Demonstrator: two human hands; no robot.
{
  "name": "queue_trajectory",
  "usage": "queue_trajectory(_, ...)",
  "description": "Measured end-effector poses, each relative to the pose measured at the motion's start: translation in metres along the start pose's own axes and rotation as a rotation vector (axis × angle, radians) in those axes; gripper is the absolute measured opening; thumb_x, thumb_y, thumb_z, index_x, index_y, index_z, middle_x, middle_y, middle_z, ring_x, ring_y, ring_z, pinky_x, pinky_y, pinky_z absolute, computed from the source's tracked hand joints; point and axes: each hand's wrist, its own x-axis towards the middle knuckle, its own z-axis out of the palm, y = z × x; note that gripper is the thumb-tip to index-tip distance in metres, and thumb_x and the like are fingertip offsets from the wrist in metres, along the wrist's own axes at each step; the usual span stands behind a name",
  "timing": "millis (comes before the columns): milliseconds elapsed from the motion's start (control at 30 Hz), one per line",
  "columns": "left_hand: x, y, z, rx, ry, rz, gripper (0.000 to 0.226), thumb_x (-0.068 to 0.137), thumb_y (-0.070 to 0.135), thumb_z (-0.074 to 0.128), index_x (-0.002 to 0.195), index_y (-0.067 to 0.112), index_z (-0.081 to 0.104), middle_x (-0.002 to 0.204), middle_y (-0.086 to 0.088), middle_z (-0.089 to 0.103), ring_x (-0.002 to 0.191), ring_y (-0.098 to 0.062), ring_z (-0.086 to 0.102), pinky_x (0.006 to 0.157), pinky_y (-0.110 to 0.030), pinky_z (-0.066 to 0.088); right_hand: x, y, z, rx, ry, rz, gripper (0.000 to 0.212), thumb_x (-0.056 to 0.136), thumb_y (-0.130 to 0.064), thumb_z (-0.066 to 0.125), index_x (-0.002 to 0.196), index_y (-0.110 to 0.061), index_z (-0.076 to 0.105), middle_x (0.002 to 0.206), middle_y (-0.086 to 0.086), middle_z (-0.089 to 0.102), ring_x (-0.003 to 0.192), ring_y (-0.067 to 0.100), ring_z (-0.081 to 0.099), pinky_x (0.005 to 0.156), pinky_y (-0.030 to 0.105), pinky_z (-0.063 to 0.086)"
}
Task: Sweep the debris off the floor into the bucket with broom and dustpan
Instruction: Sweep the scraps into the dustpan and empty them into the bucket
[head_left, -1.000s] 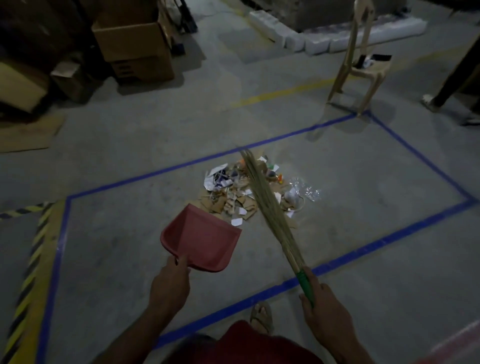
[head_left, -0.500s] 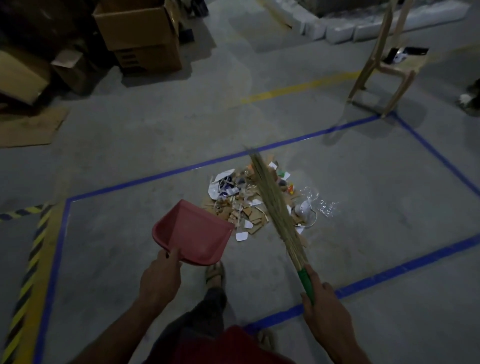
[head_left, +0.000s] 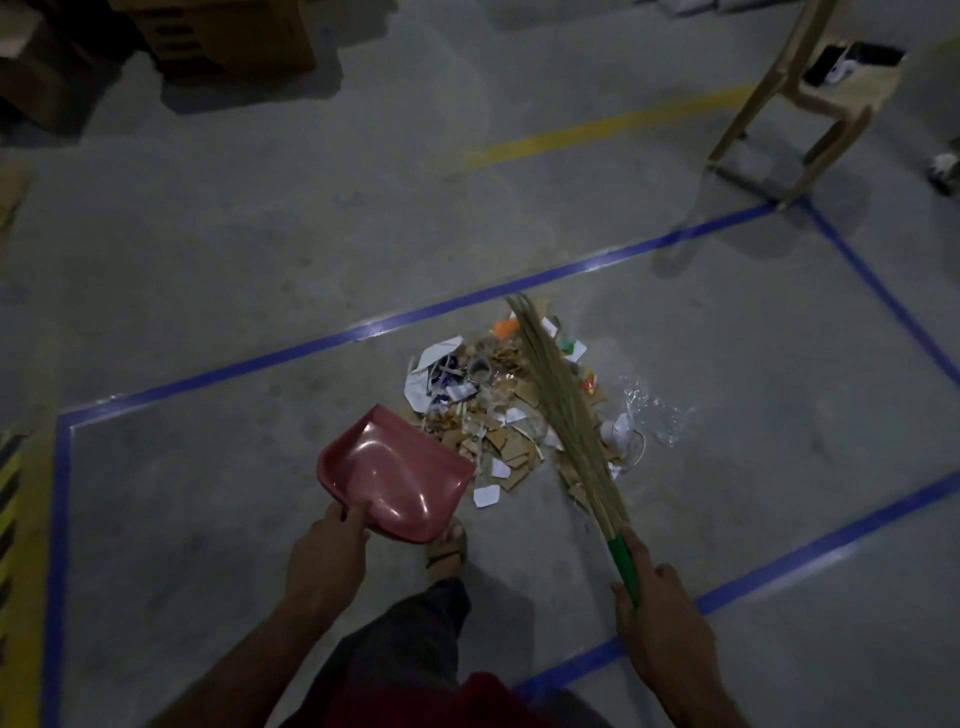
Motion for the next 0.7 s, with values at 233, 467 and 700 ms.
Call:
queue_trajectory(233,0.080,-0.011,-0.014,0.063,-0.083,0.020,0.044,0.095,0.024,0.059,0.137,0.022,0.051,0.108,-0.007,0.061,0.084,-0.030,0.064,0.062,-0.035,0.040,0.053,-0.050,0.005,0.052,-0.025,0.065,0.070,0.100,-0.033,0.049,0.156,-0.039,0.007,0.094,0.001,0.048,0.068,0.015,0.054,0.055,0.032,0.047)
queue_trajectory(467,0.164,-0.009,0.020,0.085,-0.134,-0.014,0.041,0.096,0.024,0.057,0.136,0.018,0.052,0.113,-0.008,0.062,0.087,-0.032,0.065,0.067,-0.040,0.049,0.134,-0.052,0.025,0.052,-0.119,0.091,0.070,0.101,-0.036,0.047,0.156,-0.041,0.004,0.101,0.000,0.047,0.070,0.009,0.051,0.067,0.029,0.048)
queue_trajectory(700,0.264,-0.005,0.102,0.130,-0.143,-0.074,0.032,0.095,0.024,0.058,0.125,0.017,0.055,0.110,-0.009,0.063,0.088,-0.035,0.065,0.065,-0.040,0.046,0.255,-0.040,0.094,-0.032,-0.127,0.052,0.071,0.100,-0.039,0.045,0.153,-0.051,0.000,0.103,-0.002,0.041,0.080,0.019,0.058,0.068,0.036,0.053)
